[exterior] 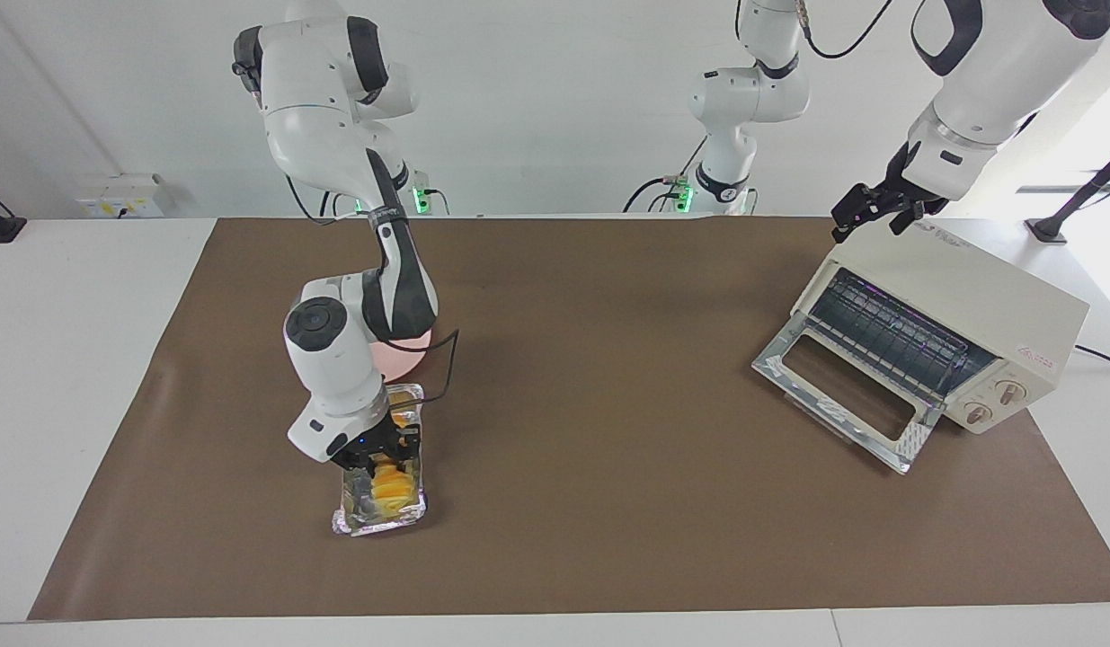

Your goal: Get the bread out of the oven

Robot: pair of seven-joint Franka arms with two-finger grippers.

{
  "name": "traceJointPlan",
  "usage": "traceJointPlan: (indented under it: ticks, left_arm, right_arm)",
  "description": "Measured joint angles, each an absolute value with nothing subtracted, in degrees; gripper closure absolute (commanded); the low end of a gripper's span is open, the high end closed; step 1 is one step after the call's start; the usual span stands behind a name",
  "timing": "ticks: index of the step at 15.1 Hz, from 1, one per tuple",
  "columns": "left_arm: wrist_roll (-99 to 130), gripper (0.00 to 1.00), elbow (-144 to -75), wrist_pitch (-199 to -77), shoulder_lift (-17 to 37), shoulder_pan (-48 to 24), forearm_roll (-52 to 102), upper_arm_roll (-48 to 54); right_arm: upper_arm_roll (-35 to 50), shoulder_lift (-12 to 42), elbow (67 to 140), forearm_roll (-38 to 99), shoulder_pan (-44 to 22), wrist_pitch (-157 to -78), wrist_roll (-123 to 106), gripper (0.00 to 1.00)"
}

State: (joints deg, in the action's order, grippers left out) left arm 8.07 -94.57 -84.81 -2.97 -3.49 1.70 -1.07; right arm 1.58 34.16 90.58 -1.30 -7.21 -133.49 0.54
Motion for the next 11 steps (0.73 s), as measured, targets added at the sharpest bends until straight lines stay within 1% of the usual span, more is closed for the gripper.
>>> traceJointPlan:
  ticks: [3, 6, 9, 11]
  left_arm:
    - [8.07, 0.0, -94.57, -84.81, -2.97, -3.49, 1.7, -1.07]
    - [8.07, 0.0, -94.57, -84.81, -2.97, -3.49, 1.7, -1.07]
    - [8.07, 0.0, -94.57, -84.81, -2.97, -3.49, 1.7, -1.07]
    - [8.07, 0.0, -94.57, -84.81, -2.97, -3.49, 1.7, -1.07]
  right_arm:
    - [1.41, 33.62, 90.47, -1.33, -7.08, -131.01, 0.54, 1.0]
    - [1.29, 32.43, 88.01, -1.38, -7.07, -122.89, 0.54, 1.0]
    - [1.4, 28.2, 86.88, -1.38, -7.18, -114.57, 0.54, 1.0]
    - [1.59, 23.94, 88.35, -1.38, -7.21, -110.61, 0.54, 1.0]
